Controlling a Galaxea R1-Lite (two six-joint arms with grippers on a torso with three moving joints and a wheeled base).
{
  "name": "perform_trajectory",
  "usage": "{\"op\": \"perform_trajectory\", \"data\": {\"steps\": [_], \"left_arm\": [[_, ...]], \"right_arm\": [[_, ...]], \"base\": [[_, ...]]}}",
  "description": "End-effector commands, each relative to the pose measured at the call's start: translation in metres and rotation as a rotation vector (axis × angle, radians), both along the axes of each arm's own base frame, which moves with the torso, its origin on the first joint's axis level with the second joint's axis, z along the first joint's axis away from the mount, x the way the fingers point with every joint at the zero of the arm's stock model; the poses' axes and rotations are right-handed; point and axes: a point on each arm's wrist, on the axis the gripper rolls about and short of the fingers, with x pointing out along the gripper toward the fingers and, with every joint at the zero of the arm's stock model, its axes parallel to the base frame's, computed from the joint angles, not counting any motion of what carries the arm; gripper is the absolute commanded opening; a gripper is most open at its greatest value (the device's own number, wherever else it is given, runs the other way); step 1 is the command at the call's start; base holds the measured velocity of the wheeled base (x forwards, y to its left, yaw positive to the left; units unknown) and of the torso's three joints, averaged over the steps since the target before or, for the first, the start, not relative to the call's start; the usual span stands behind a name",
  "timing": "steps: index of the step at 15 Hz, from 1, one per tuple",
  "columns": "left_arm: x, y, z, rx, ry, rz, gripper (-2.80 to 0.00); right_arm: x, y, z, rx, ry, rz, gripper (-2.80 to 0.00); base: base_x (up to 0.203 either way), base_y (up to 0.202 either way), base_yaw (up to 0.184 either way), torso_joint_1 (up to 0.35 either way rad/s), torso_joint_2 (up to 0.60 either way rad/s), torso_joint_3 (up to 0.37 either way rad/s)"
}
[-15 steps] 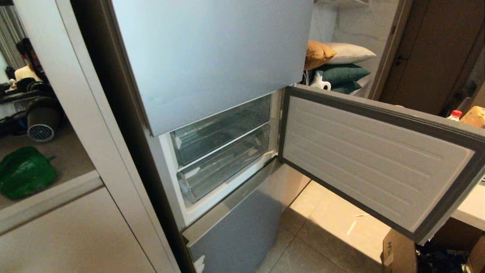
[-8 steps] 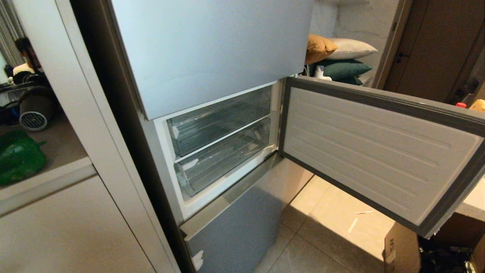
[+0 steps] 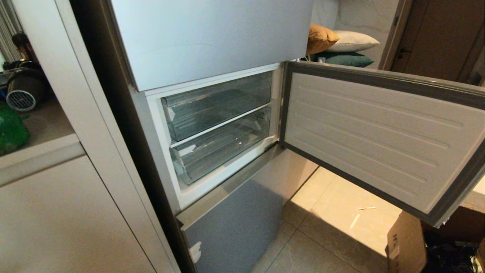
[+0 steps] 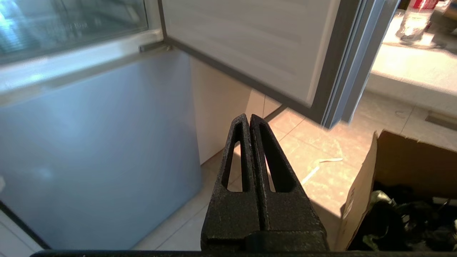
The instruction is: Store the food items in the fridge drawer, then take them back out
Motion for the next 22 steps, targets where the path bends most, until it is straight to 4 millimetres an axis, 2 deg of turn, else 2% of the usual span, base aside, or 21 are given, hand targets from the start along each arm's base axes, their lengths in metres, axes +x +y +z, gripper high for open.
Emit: {"op": "perform_trajectory", "data": {"steps": [1,6,14,22], "left_arm": [[0.0,0.0,-0.0001,0.0,0.001,-0.001,-2.8],[0.0,0.0,-0.0001,0.0,0.001,0.001,-2.8],[0.0,0.0,-0.0001,0.0,0.001,0.001,-2.8],[0.0,0.0,-0.0001,0.0,0.001,0.001,-2.8]], "right_arm": [[0.0025,0.0,-0.0084,0.001,0.03,-0.001,-2.8],[0.0024,0.0,-0.0084,0.001,0.029,0.0,-2.8],[0.0024,0.0,-0.0084,0.001,0.029,-0.001,-2.8],[0.0024,0.0,-0.0084,0.001,0.029,-0.001,-2.8]], "base": [[0.0,0.0,0.0,-0.231,0.54,0.324],[0.0,0.0,0.0,-0.187,0.48,0.283],[0.0,-0.001,0.008,-0.015,0.04,0.024],[0.001,-0.008,0.172,0.003,0.0,0.002]]}}
